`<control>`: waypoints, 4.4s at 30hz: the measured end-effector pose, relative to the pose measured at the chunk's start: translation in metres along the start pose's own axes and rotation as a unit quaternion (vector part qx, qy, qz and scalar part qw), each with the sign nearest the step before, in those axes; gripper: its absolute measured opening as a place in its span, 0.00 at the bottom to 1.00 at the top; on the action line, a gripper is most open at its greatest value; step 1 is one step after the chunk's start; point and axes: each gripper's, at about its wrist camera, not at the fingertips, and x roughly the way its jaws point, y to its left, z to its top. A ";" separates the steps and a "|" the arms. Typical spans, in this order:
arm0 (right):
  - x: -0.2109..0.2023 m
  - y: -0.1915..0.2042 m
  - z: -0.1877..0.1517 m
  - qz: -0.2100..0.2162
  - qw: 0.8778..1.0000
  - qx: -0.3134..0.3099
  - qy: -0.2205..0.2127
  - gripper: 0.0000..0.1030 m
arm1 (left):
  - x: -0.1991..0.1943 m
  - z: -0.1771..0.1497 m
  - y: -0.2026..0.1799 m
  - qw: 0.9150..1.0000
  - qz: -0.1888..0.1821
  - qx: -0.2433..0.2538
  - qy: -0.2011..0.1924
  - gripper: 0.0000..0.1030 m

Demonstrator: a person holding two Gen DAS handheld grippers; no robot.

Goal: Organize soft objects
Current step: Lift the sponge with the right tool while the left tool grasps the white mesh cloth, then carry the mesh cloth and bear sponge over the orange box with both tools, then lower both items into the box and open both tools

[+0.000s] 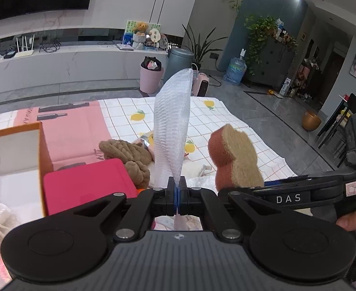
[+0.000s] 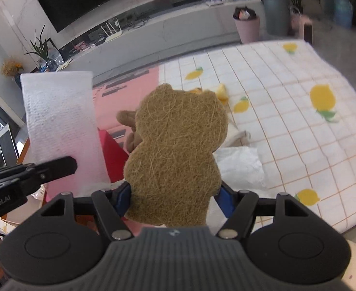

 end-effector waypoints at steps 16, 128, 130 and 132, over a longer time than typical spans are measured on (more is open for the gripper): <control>-0.076 0.158 0.018 0.008 0.987 -0.120 -0.108 0.67 | -0.094 0.008 0.052 0.995 0.068 -0.024 -0.074 0.00; 0.165 0.325 -0.058 0.141 0.962 -0.176 0.155 0.97 | -0.158 -0.076 0.238 0.946 0.223 -0.221 -0.082 0.74; 0.153 0.321 -0.054 0.145 0.961 -0.183 0.145 0.97 | -0.163 -0.071 0.229 0.946 0.228 -0.215 -0.085 0.74; 0.138 0.320 -0.049 0.147 0.962 -0.187 0.131 0.97 | -0.169 -0.063 0.219 0.946 0.231 -0.208 -0.092 0.74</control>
